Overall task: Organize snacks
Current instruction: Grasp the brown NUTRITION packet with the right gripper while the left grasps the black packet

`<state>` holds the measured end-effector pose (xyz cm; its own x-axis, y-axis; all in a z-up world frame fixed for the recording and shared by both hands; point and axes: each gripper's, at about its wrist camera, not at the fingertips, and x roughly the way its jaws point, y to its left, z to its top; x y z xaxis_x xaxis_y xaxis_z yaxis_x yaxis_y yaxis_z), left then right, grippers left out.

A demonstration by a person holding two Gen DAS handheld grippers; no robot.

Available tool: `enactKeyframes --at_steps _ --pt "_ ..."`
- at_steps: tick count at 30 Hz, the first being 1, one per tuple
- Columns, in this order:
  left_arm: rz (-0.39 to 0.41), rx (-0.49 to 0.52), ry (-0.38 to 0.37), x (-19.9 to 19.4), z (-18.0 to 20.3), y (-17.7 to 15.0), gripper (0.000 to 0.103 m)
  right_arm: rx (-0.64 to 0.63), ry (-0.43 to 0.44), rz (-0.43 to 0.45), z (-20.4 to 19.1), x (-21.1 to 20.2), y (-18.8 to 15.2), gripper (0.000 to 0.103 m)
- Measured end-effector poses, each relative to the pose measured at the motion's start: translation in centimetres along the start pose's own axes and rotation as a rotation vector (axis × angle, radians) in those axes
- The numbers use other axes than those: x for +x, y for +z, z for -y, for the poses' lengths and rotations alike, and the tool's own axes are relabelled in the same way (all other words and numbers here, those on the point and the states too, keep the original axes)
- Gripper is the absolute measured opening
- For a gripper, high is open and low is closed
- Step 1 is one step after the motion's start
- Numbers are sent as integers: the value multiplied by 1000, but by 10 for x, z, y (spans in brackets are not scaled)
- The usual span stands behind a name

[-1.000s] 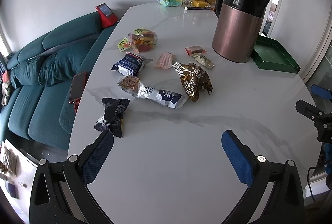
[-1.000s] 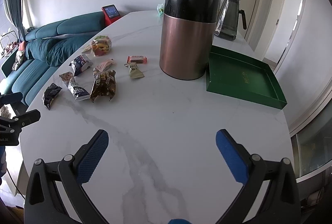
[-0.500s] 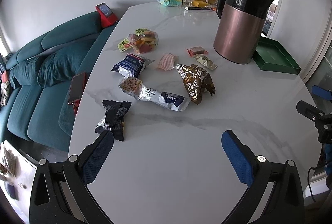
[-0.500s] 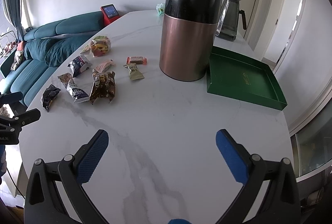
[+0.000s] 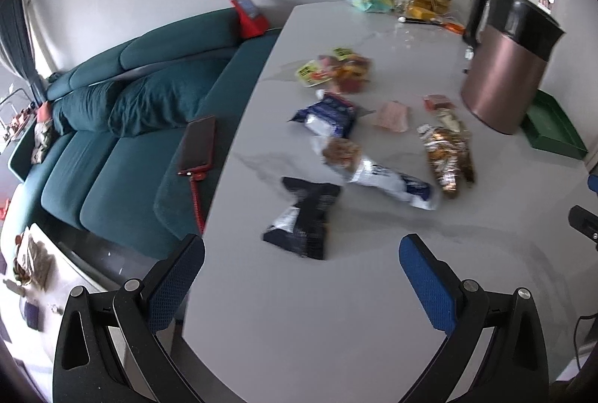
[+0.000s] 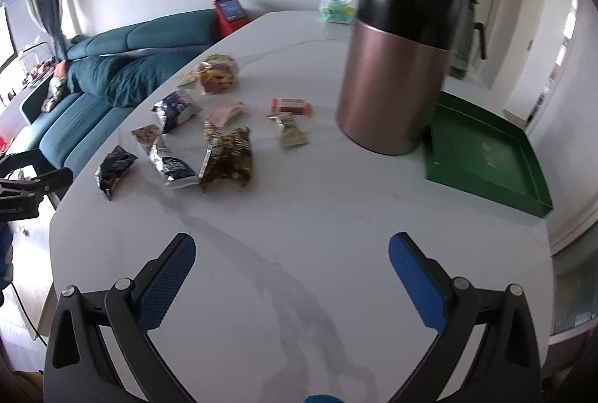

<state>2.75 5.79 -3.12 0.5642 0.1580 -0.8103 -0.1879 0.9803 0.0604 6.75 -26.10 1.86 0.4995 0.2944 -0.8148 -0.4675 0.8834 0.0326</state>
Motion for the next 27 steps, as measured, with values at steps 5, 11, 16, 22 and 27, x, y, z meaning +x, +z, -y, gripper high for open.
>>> enactKeyframes --at_steps 5,11,16,22,27 --pt "-48 20 -1 30 -6 4 102 -11 51 -25 -14 23 15 103" --pt "-127 57 9 73 -5 11 102 -1 115 -78 -24 64 34 103" --pt "-185 75 13 101 -7 14 102 27 161 -134 -28 104 49 103" --pt "-229 94 5 118 -5 14 102 36 206 -165 -32 133 62 103" --pt "-238 86 -17 119 -3 17 102 35 230 -185 -36 148 67 103"
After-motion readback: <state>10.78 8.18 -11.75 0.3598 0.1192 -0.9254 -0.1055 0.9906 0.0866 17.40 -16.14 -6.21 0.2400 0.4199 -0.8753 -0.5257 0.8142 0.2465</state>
